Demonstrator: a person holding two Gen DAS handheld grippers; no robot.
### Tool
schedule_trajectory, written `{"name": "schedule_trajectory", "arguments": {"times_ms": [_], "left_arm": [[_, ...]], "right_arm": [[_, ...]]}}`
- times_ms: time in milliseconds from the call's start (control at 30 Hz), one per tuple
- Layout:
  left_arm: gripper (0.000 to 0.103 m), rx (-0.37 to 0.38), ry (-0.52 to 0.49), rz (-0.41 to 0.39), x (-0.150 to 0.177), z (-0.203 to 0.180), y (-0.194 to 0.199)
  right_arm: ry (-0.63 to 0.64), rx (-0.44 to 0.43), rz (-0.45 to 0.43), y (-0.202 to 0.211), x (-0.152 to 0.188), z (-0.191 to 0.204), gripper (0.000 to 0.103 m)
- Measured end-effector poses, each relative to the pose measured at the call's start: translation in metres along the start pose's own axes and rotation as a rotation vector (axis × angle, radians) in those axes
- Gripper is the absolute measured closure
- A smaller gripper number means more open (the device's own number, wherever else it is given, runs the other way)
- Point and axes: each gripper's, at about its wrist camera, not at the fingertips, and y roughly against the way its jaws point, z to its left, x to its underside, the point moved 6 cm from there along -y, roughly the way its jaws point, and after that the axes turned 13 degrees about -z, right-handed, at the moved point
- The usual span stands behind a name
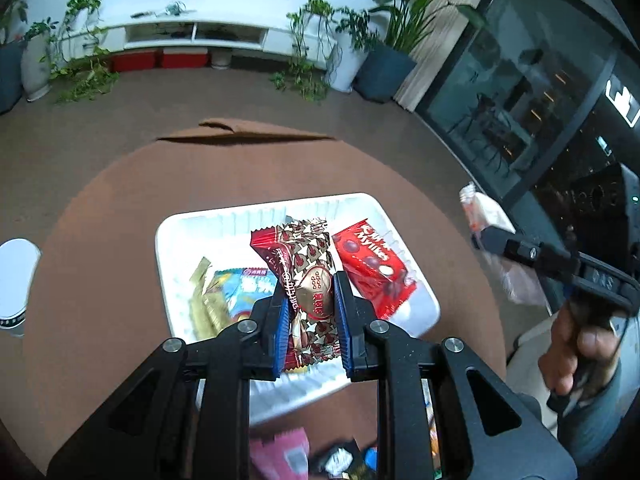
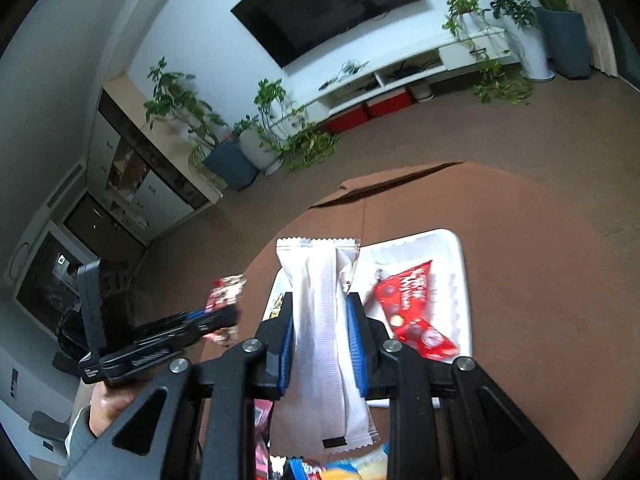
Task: Organize snacks
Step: 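Carry the wafer and white packet into the tray and release them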
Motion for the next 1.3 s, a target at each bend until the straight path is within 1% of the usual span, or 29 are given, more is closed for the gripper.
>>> {"name": "schedule_trajectory", "arguments": {"times_ms": [133, 300, 400, 533, 700, 867, 1133, 1300], "left_arm": [[0.085, -0.016, 0.024, 0.032, 0.005, 0.008, -0.034], [0.085, -0.025, 0.010, 0.069, 0.014, 0.005, -0.070], [0.084, -0.030, -0.006, 0.087, 0.029, 0.001, -0.083], [0.084, -0.046, -0.016, 0.097, 0.034, 0.001, -0.097], [0.084, -0.053, -0.036, 0.112, 0.042, 0.004, -0.115], [0.084, -0.056, -0.044, 0.113, 0.049, -0.003, -0.128], [0.083, -0.062, -0.038, 0.109, 0.052, -0.004, -0.133], [0.083, -0.055, -0.040, 0.108, 0.058, -0.011, -0.124]], "right_arm": [[-0.010, 0.033, 0.048, -0.027, 0.017, -0.012, 0.078], [-0.026, 0.084, 0.093, -0.054, 0.038, -0.029, 0.078], [-0.023, 0.108, 0.113, -0.065, 0.045, -0.035, 0.078], [0.005, 0.150, 0.124, -0.075, 0.053, -0.041, 0.077], [0.002, 0.166, 0.132, -0.084, 0.062, -0.047, 0.077], [0.030, 0.167, 0.144, -0.089, 0.064, -0.044, 0.076], [0.035, 0.169, 0.143, -0.092, 0.062, -0.043, 0.075], [0.045, 0.173, 0.141, -0.091, 0.063, -0.042, 0.074]]}}
